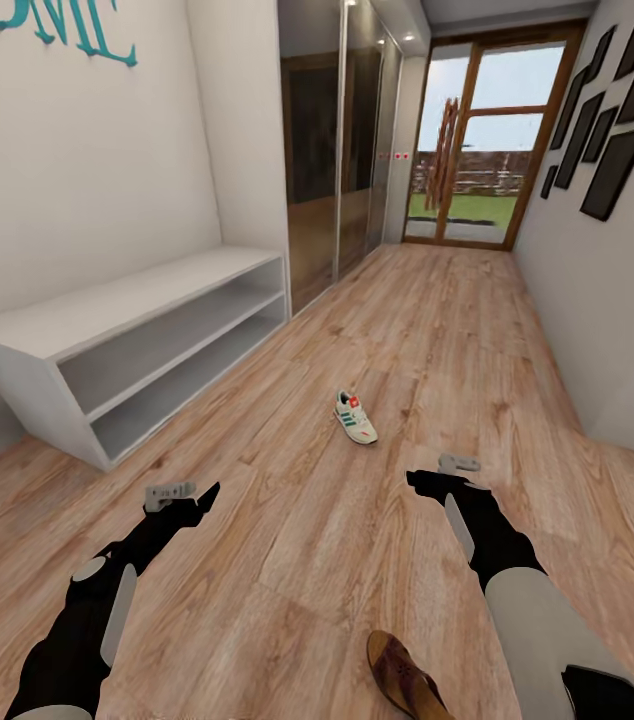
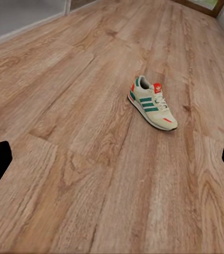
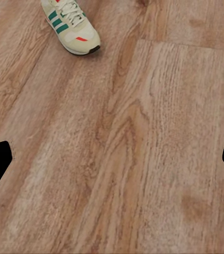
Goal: Pick up the two gym shoes and the two sandals from the corridor floor and place them onto the hallstand (shoe rack) in the corridor, making sure they are on the rack and not on the floor. Arrange them so the two gym shoes are next to each other and the two sandals are next to each other.
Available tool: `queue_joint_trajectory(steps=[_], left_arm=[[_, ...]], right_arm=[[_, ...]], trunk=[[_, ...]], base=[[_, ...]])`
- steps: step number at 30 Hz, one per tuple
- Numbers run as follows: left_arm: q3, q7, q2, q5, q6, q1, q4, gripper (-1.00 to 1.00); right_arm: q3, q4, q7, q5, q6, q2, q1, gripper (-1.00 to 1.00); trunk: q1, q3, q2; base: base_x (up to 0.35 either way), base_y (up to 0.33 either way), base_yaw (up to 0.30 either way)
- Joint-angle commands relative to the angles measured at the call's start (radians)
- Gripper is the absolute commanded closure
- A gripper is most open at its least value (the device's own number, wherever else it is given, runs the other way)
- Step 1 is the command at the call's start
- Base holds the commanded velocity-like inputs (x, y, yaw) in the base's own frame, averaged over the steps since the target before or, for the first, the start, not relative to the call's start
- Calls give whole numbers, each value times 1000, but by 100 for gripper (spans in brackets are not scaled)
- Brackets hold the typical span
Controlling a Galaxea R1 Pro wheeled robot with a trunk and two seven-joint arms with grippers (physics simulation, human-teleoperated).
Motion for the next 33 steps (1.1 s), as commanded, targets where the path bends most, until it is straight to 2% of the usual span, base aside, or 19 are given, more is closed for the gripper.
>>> queue_joint_trajectory(steps=[1, 13, 16, 20, 22, 26, 33], left_arm=[[4, -8, -1, 3, 9, -1, -1, -100], [4, -8, -1, 3, 9, -1, -1, -100], [-13, -10, -16, -14, 26, 1, -18, -100], [-36, -10, -16, -36, 49, 0, -41, -100], [-35, -11, -16, -24, 60, 0, -40, -100], [-13, -11, -15, -2, 37, -1, -18, -100], [27, -11, -15, 36, -2, -1, 18, -100]], right_arm=[[-4, -2, 1, 6, 6, 1, 0, -100], [-4, -1, 1, 8, 6, 1, 0, -100], [-21, 16, 18, 26, -11, -16, 17, -100], [-44, 38, 40, 50, -34, -39, 39, -100], [-33, 50, 51, 62, -45, -45, 51, -100], [-10, 72, 28, 64, -22, -23, 56, -100], [29, 112, -11, 102, -8, -19, 55, -100]], trunk=[[0, -1, 0], [0, -1, 0], [0, -1, 0], [0, -1, 0], [0, -1, 0], [0, -1, 0], [0, -1, 0]], base=[[0, -121, 207], [-26, -97, 43], [0, 0, 0], [0, 0, 0], [0, 0, 0], [0, 0, 0], [0, 0, 0]])
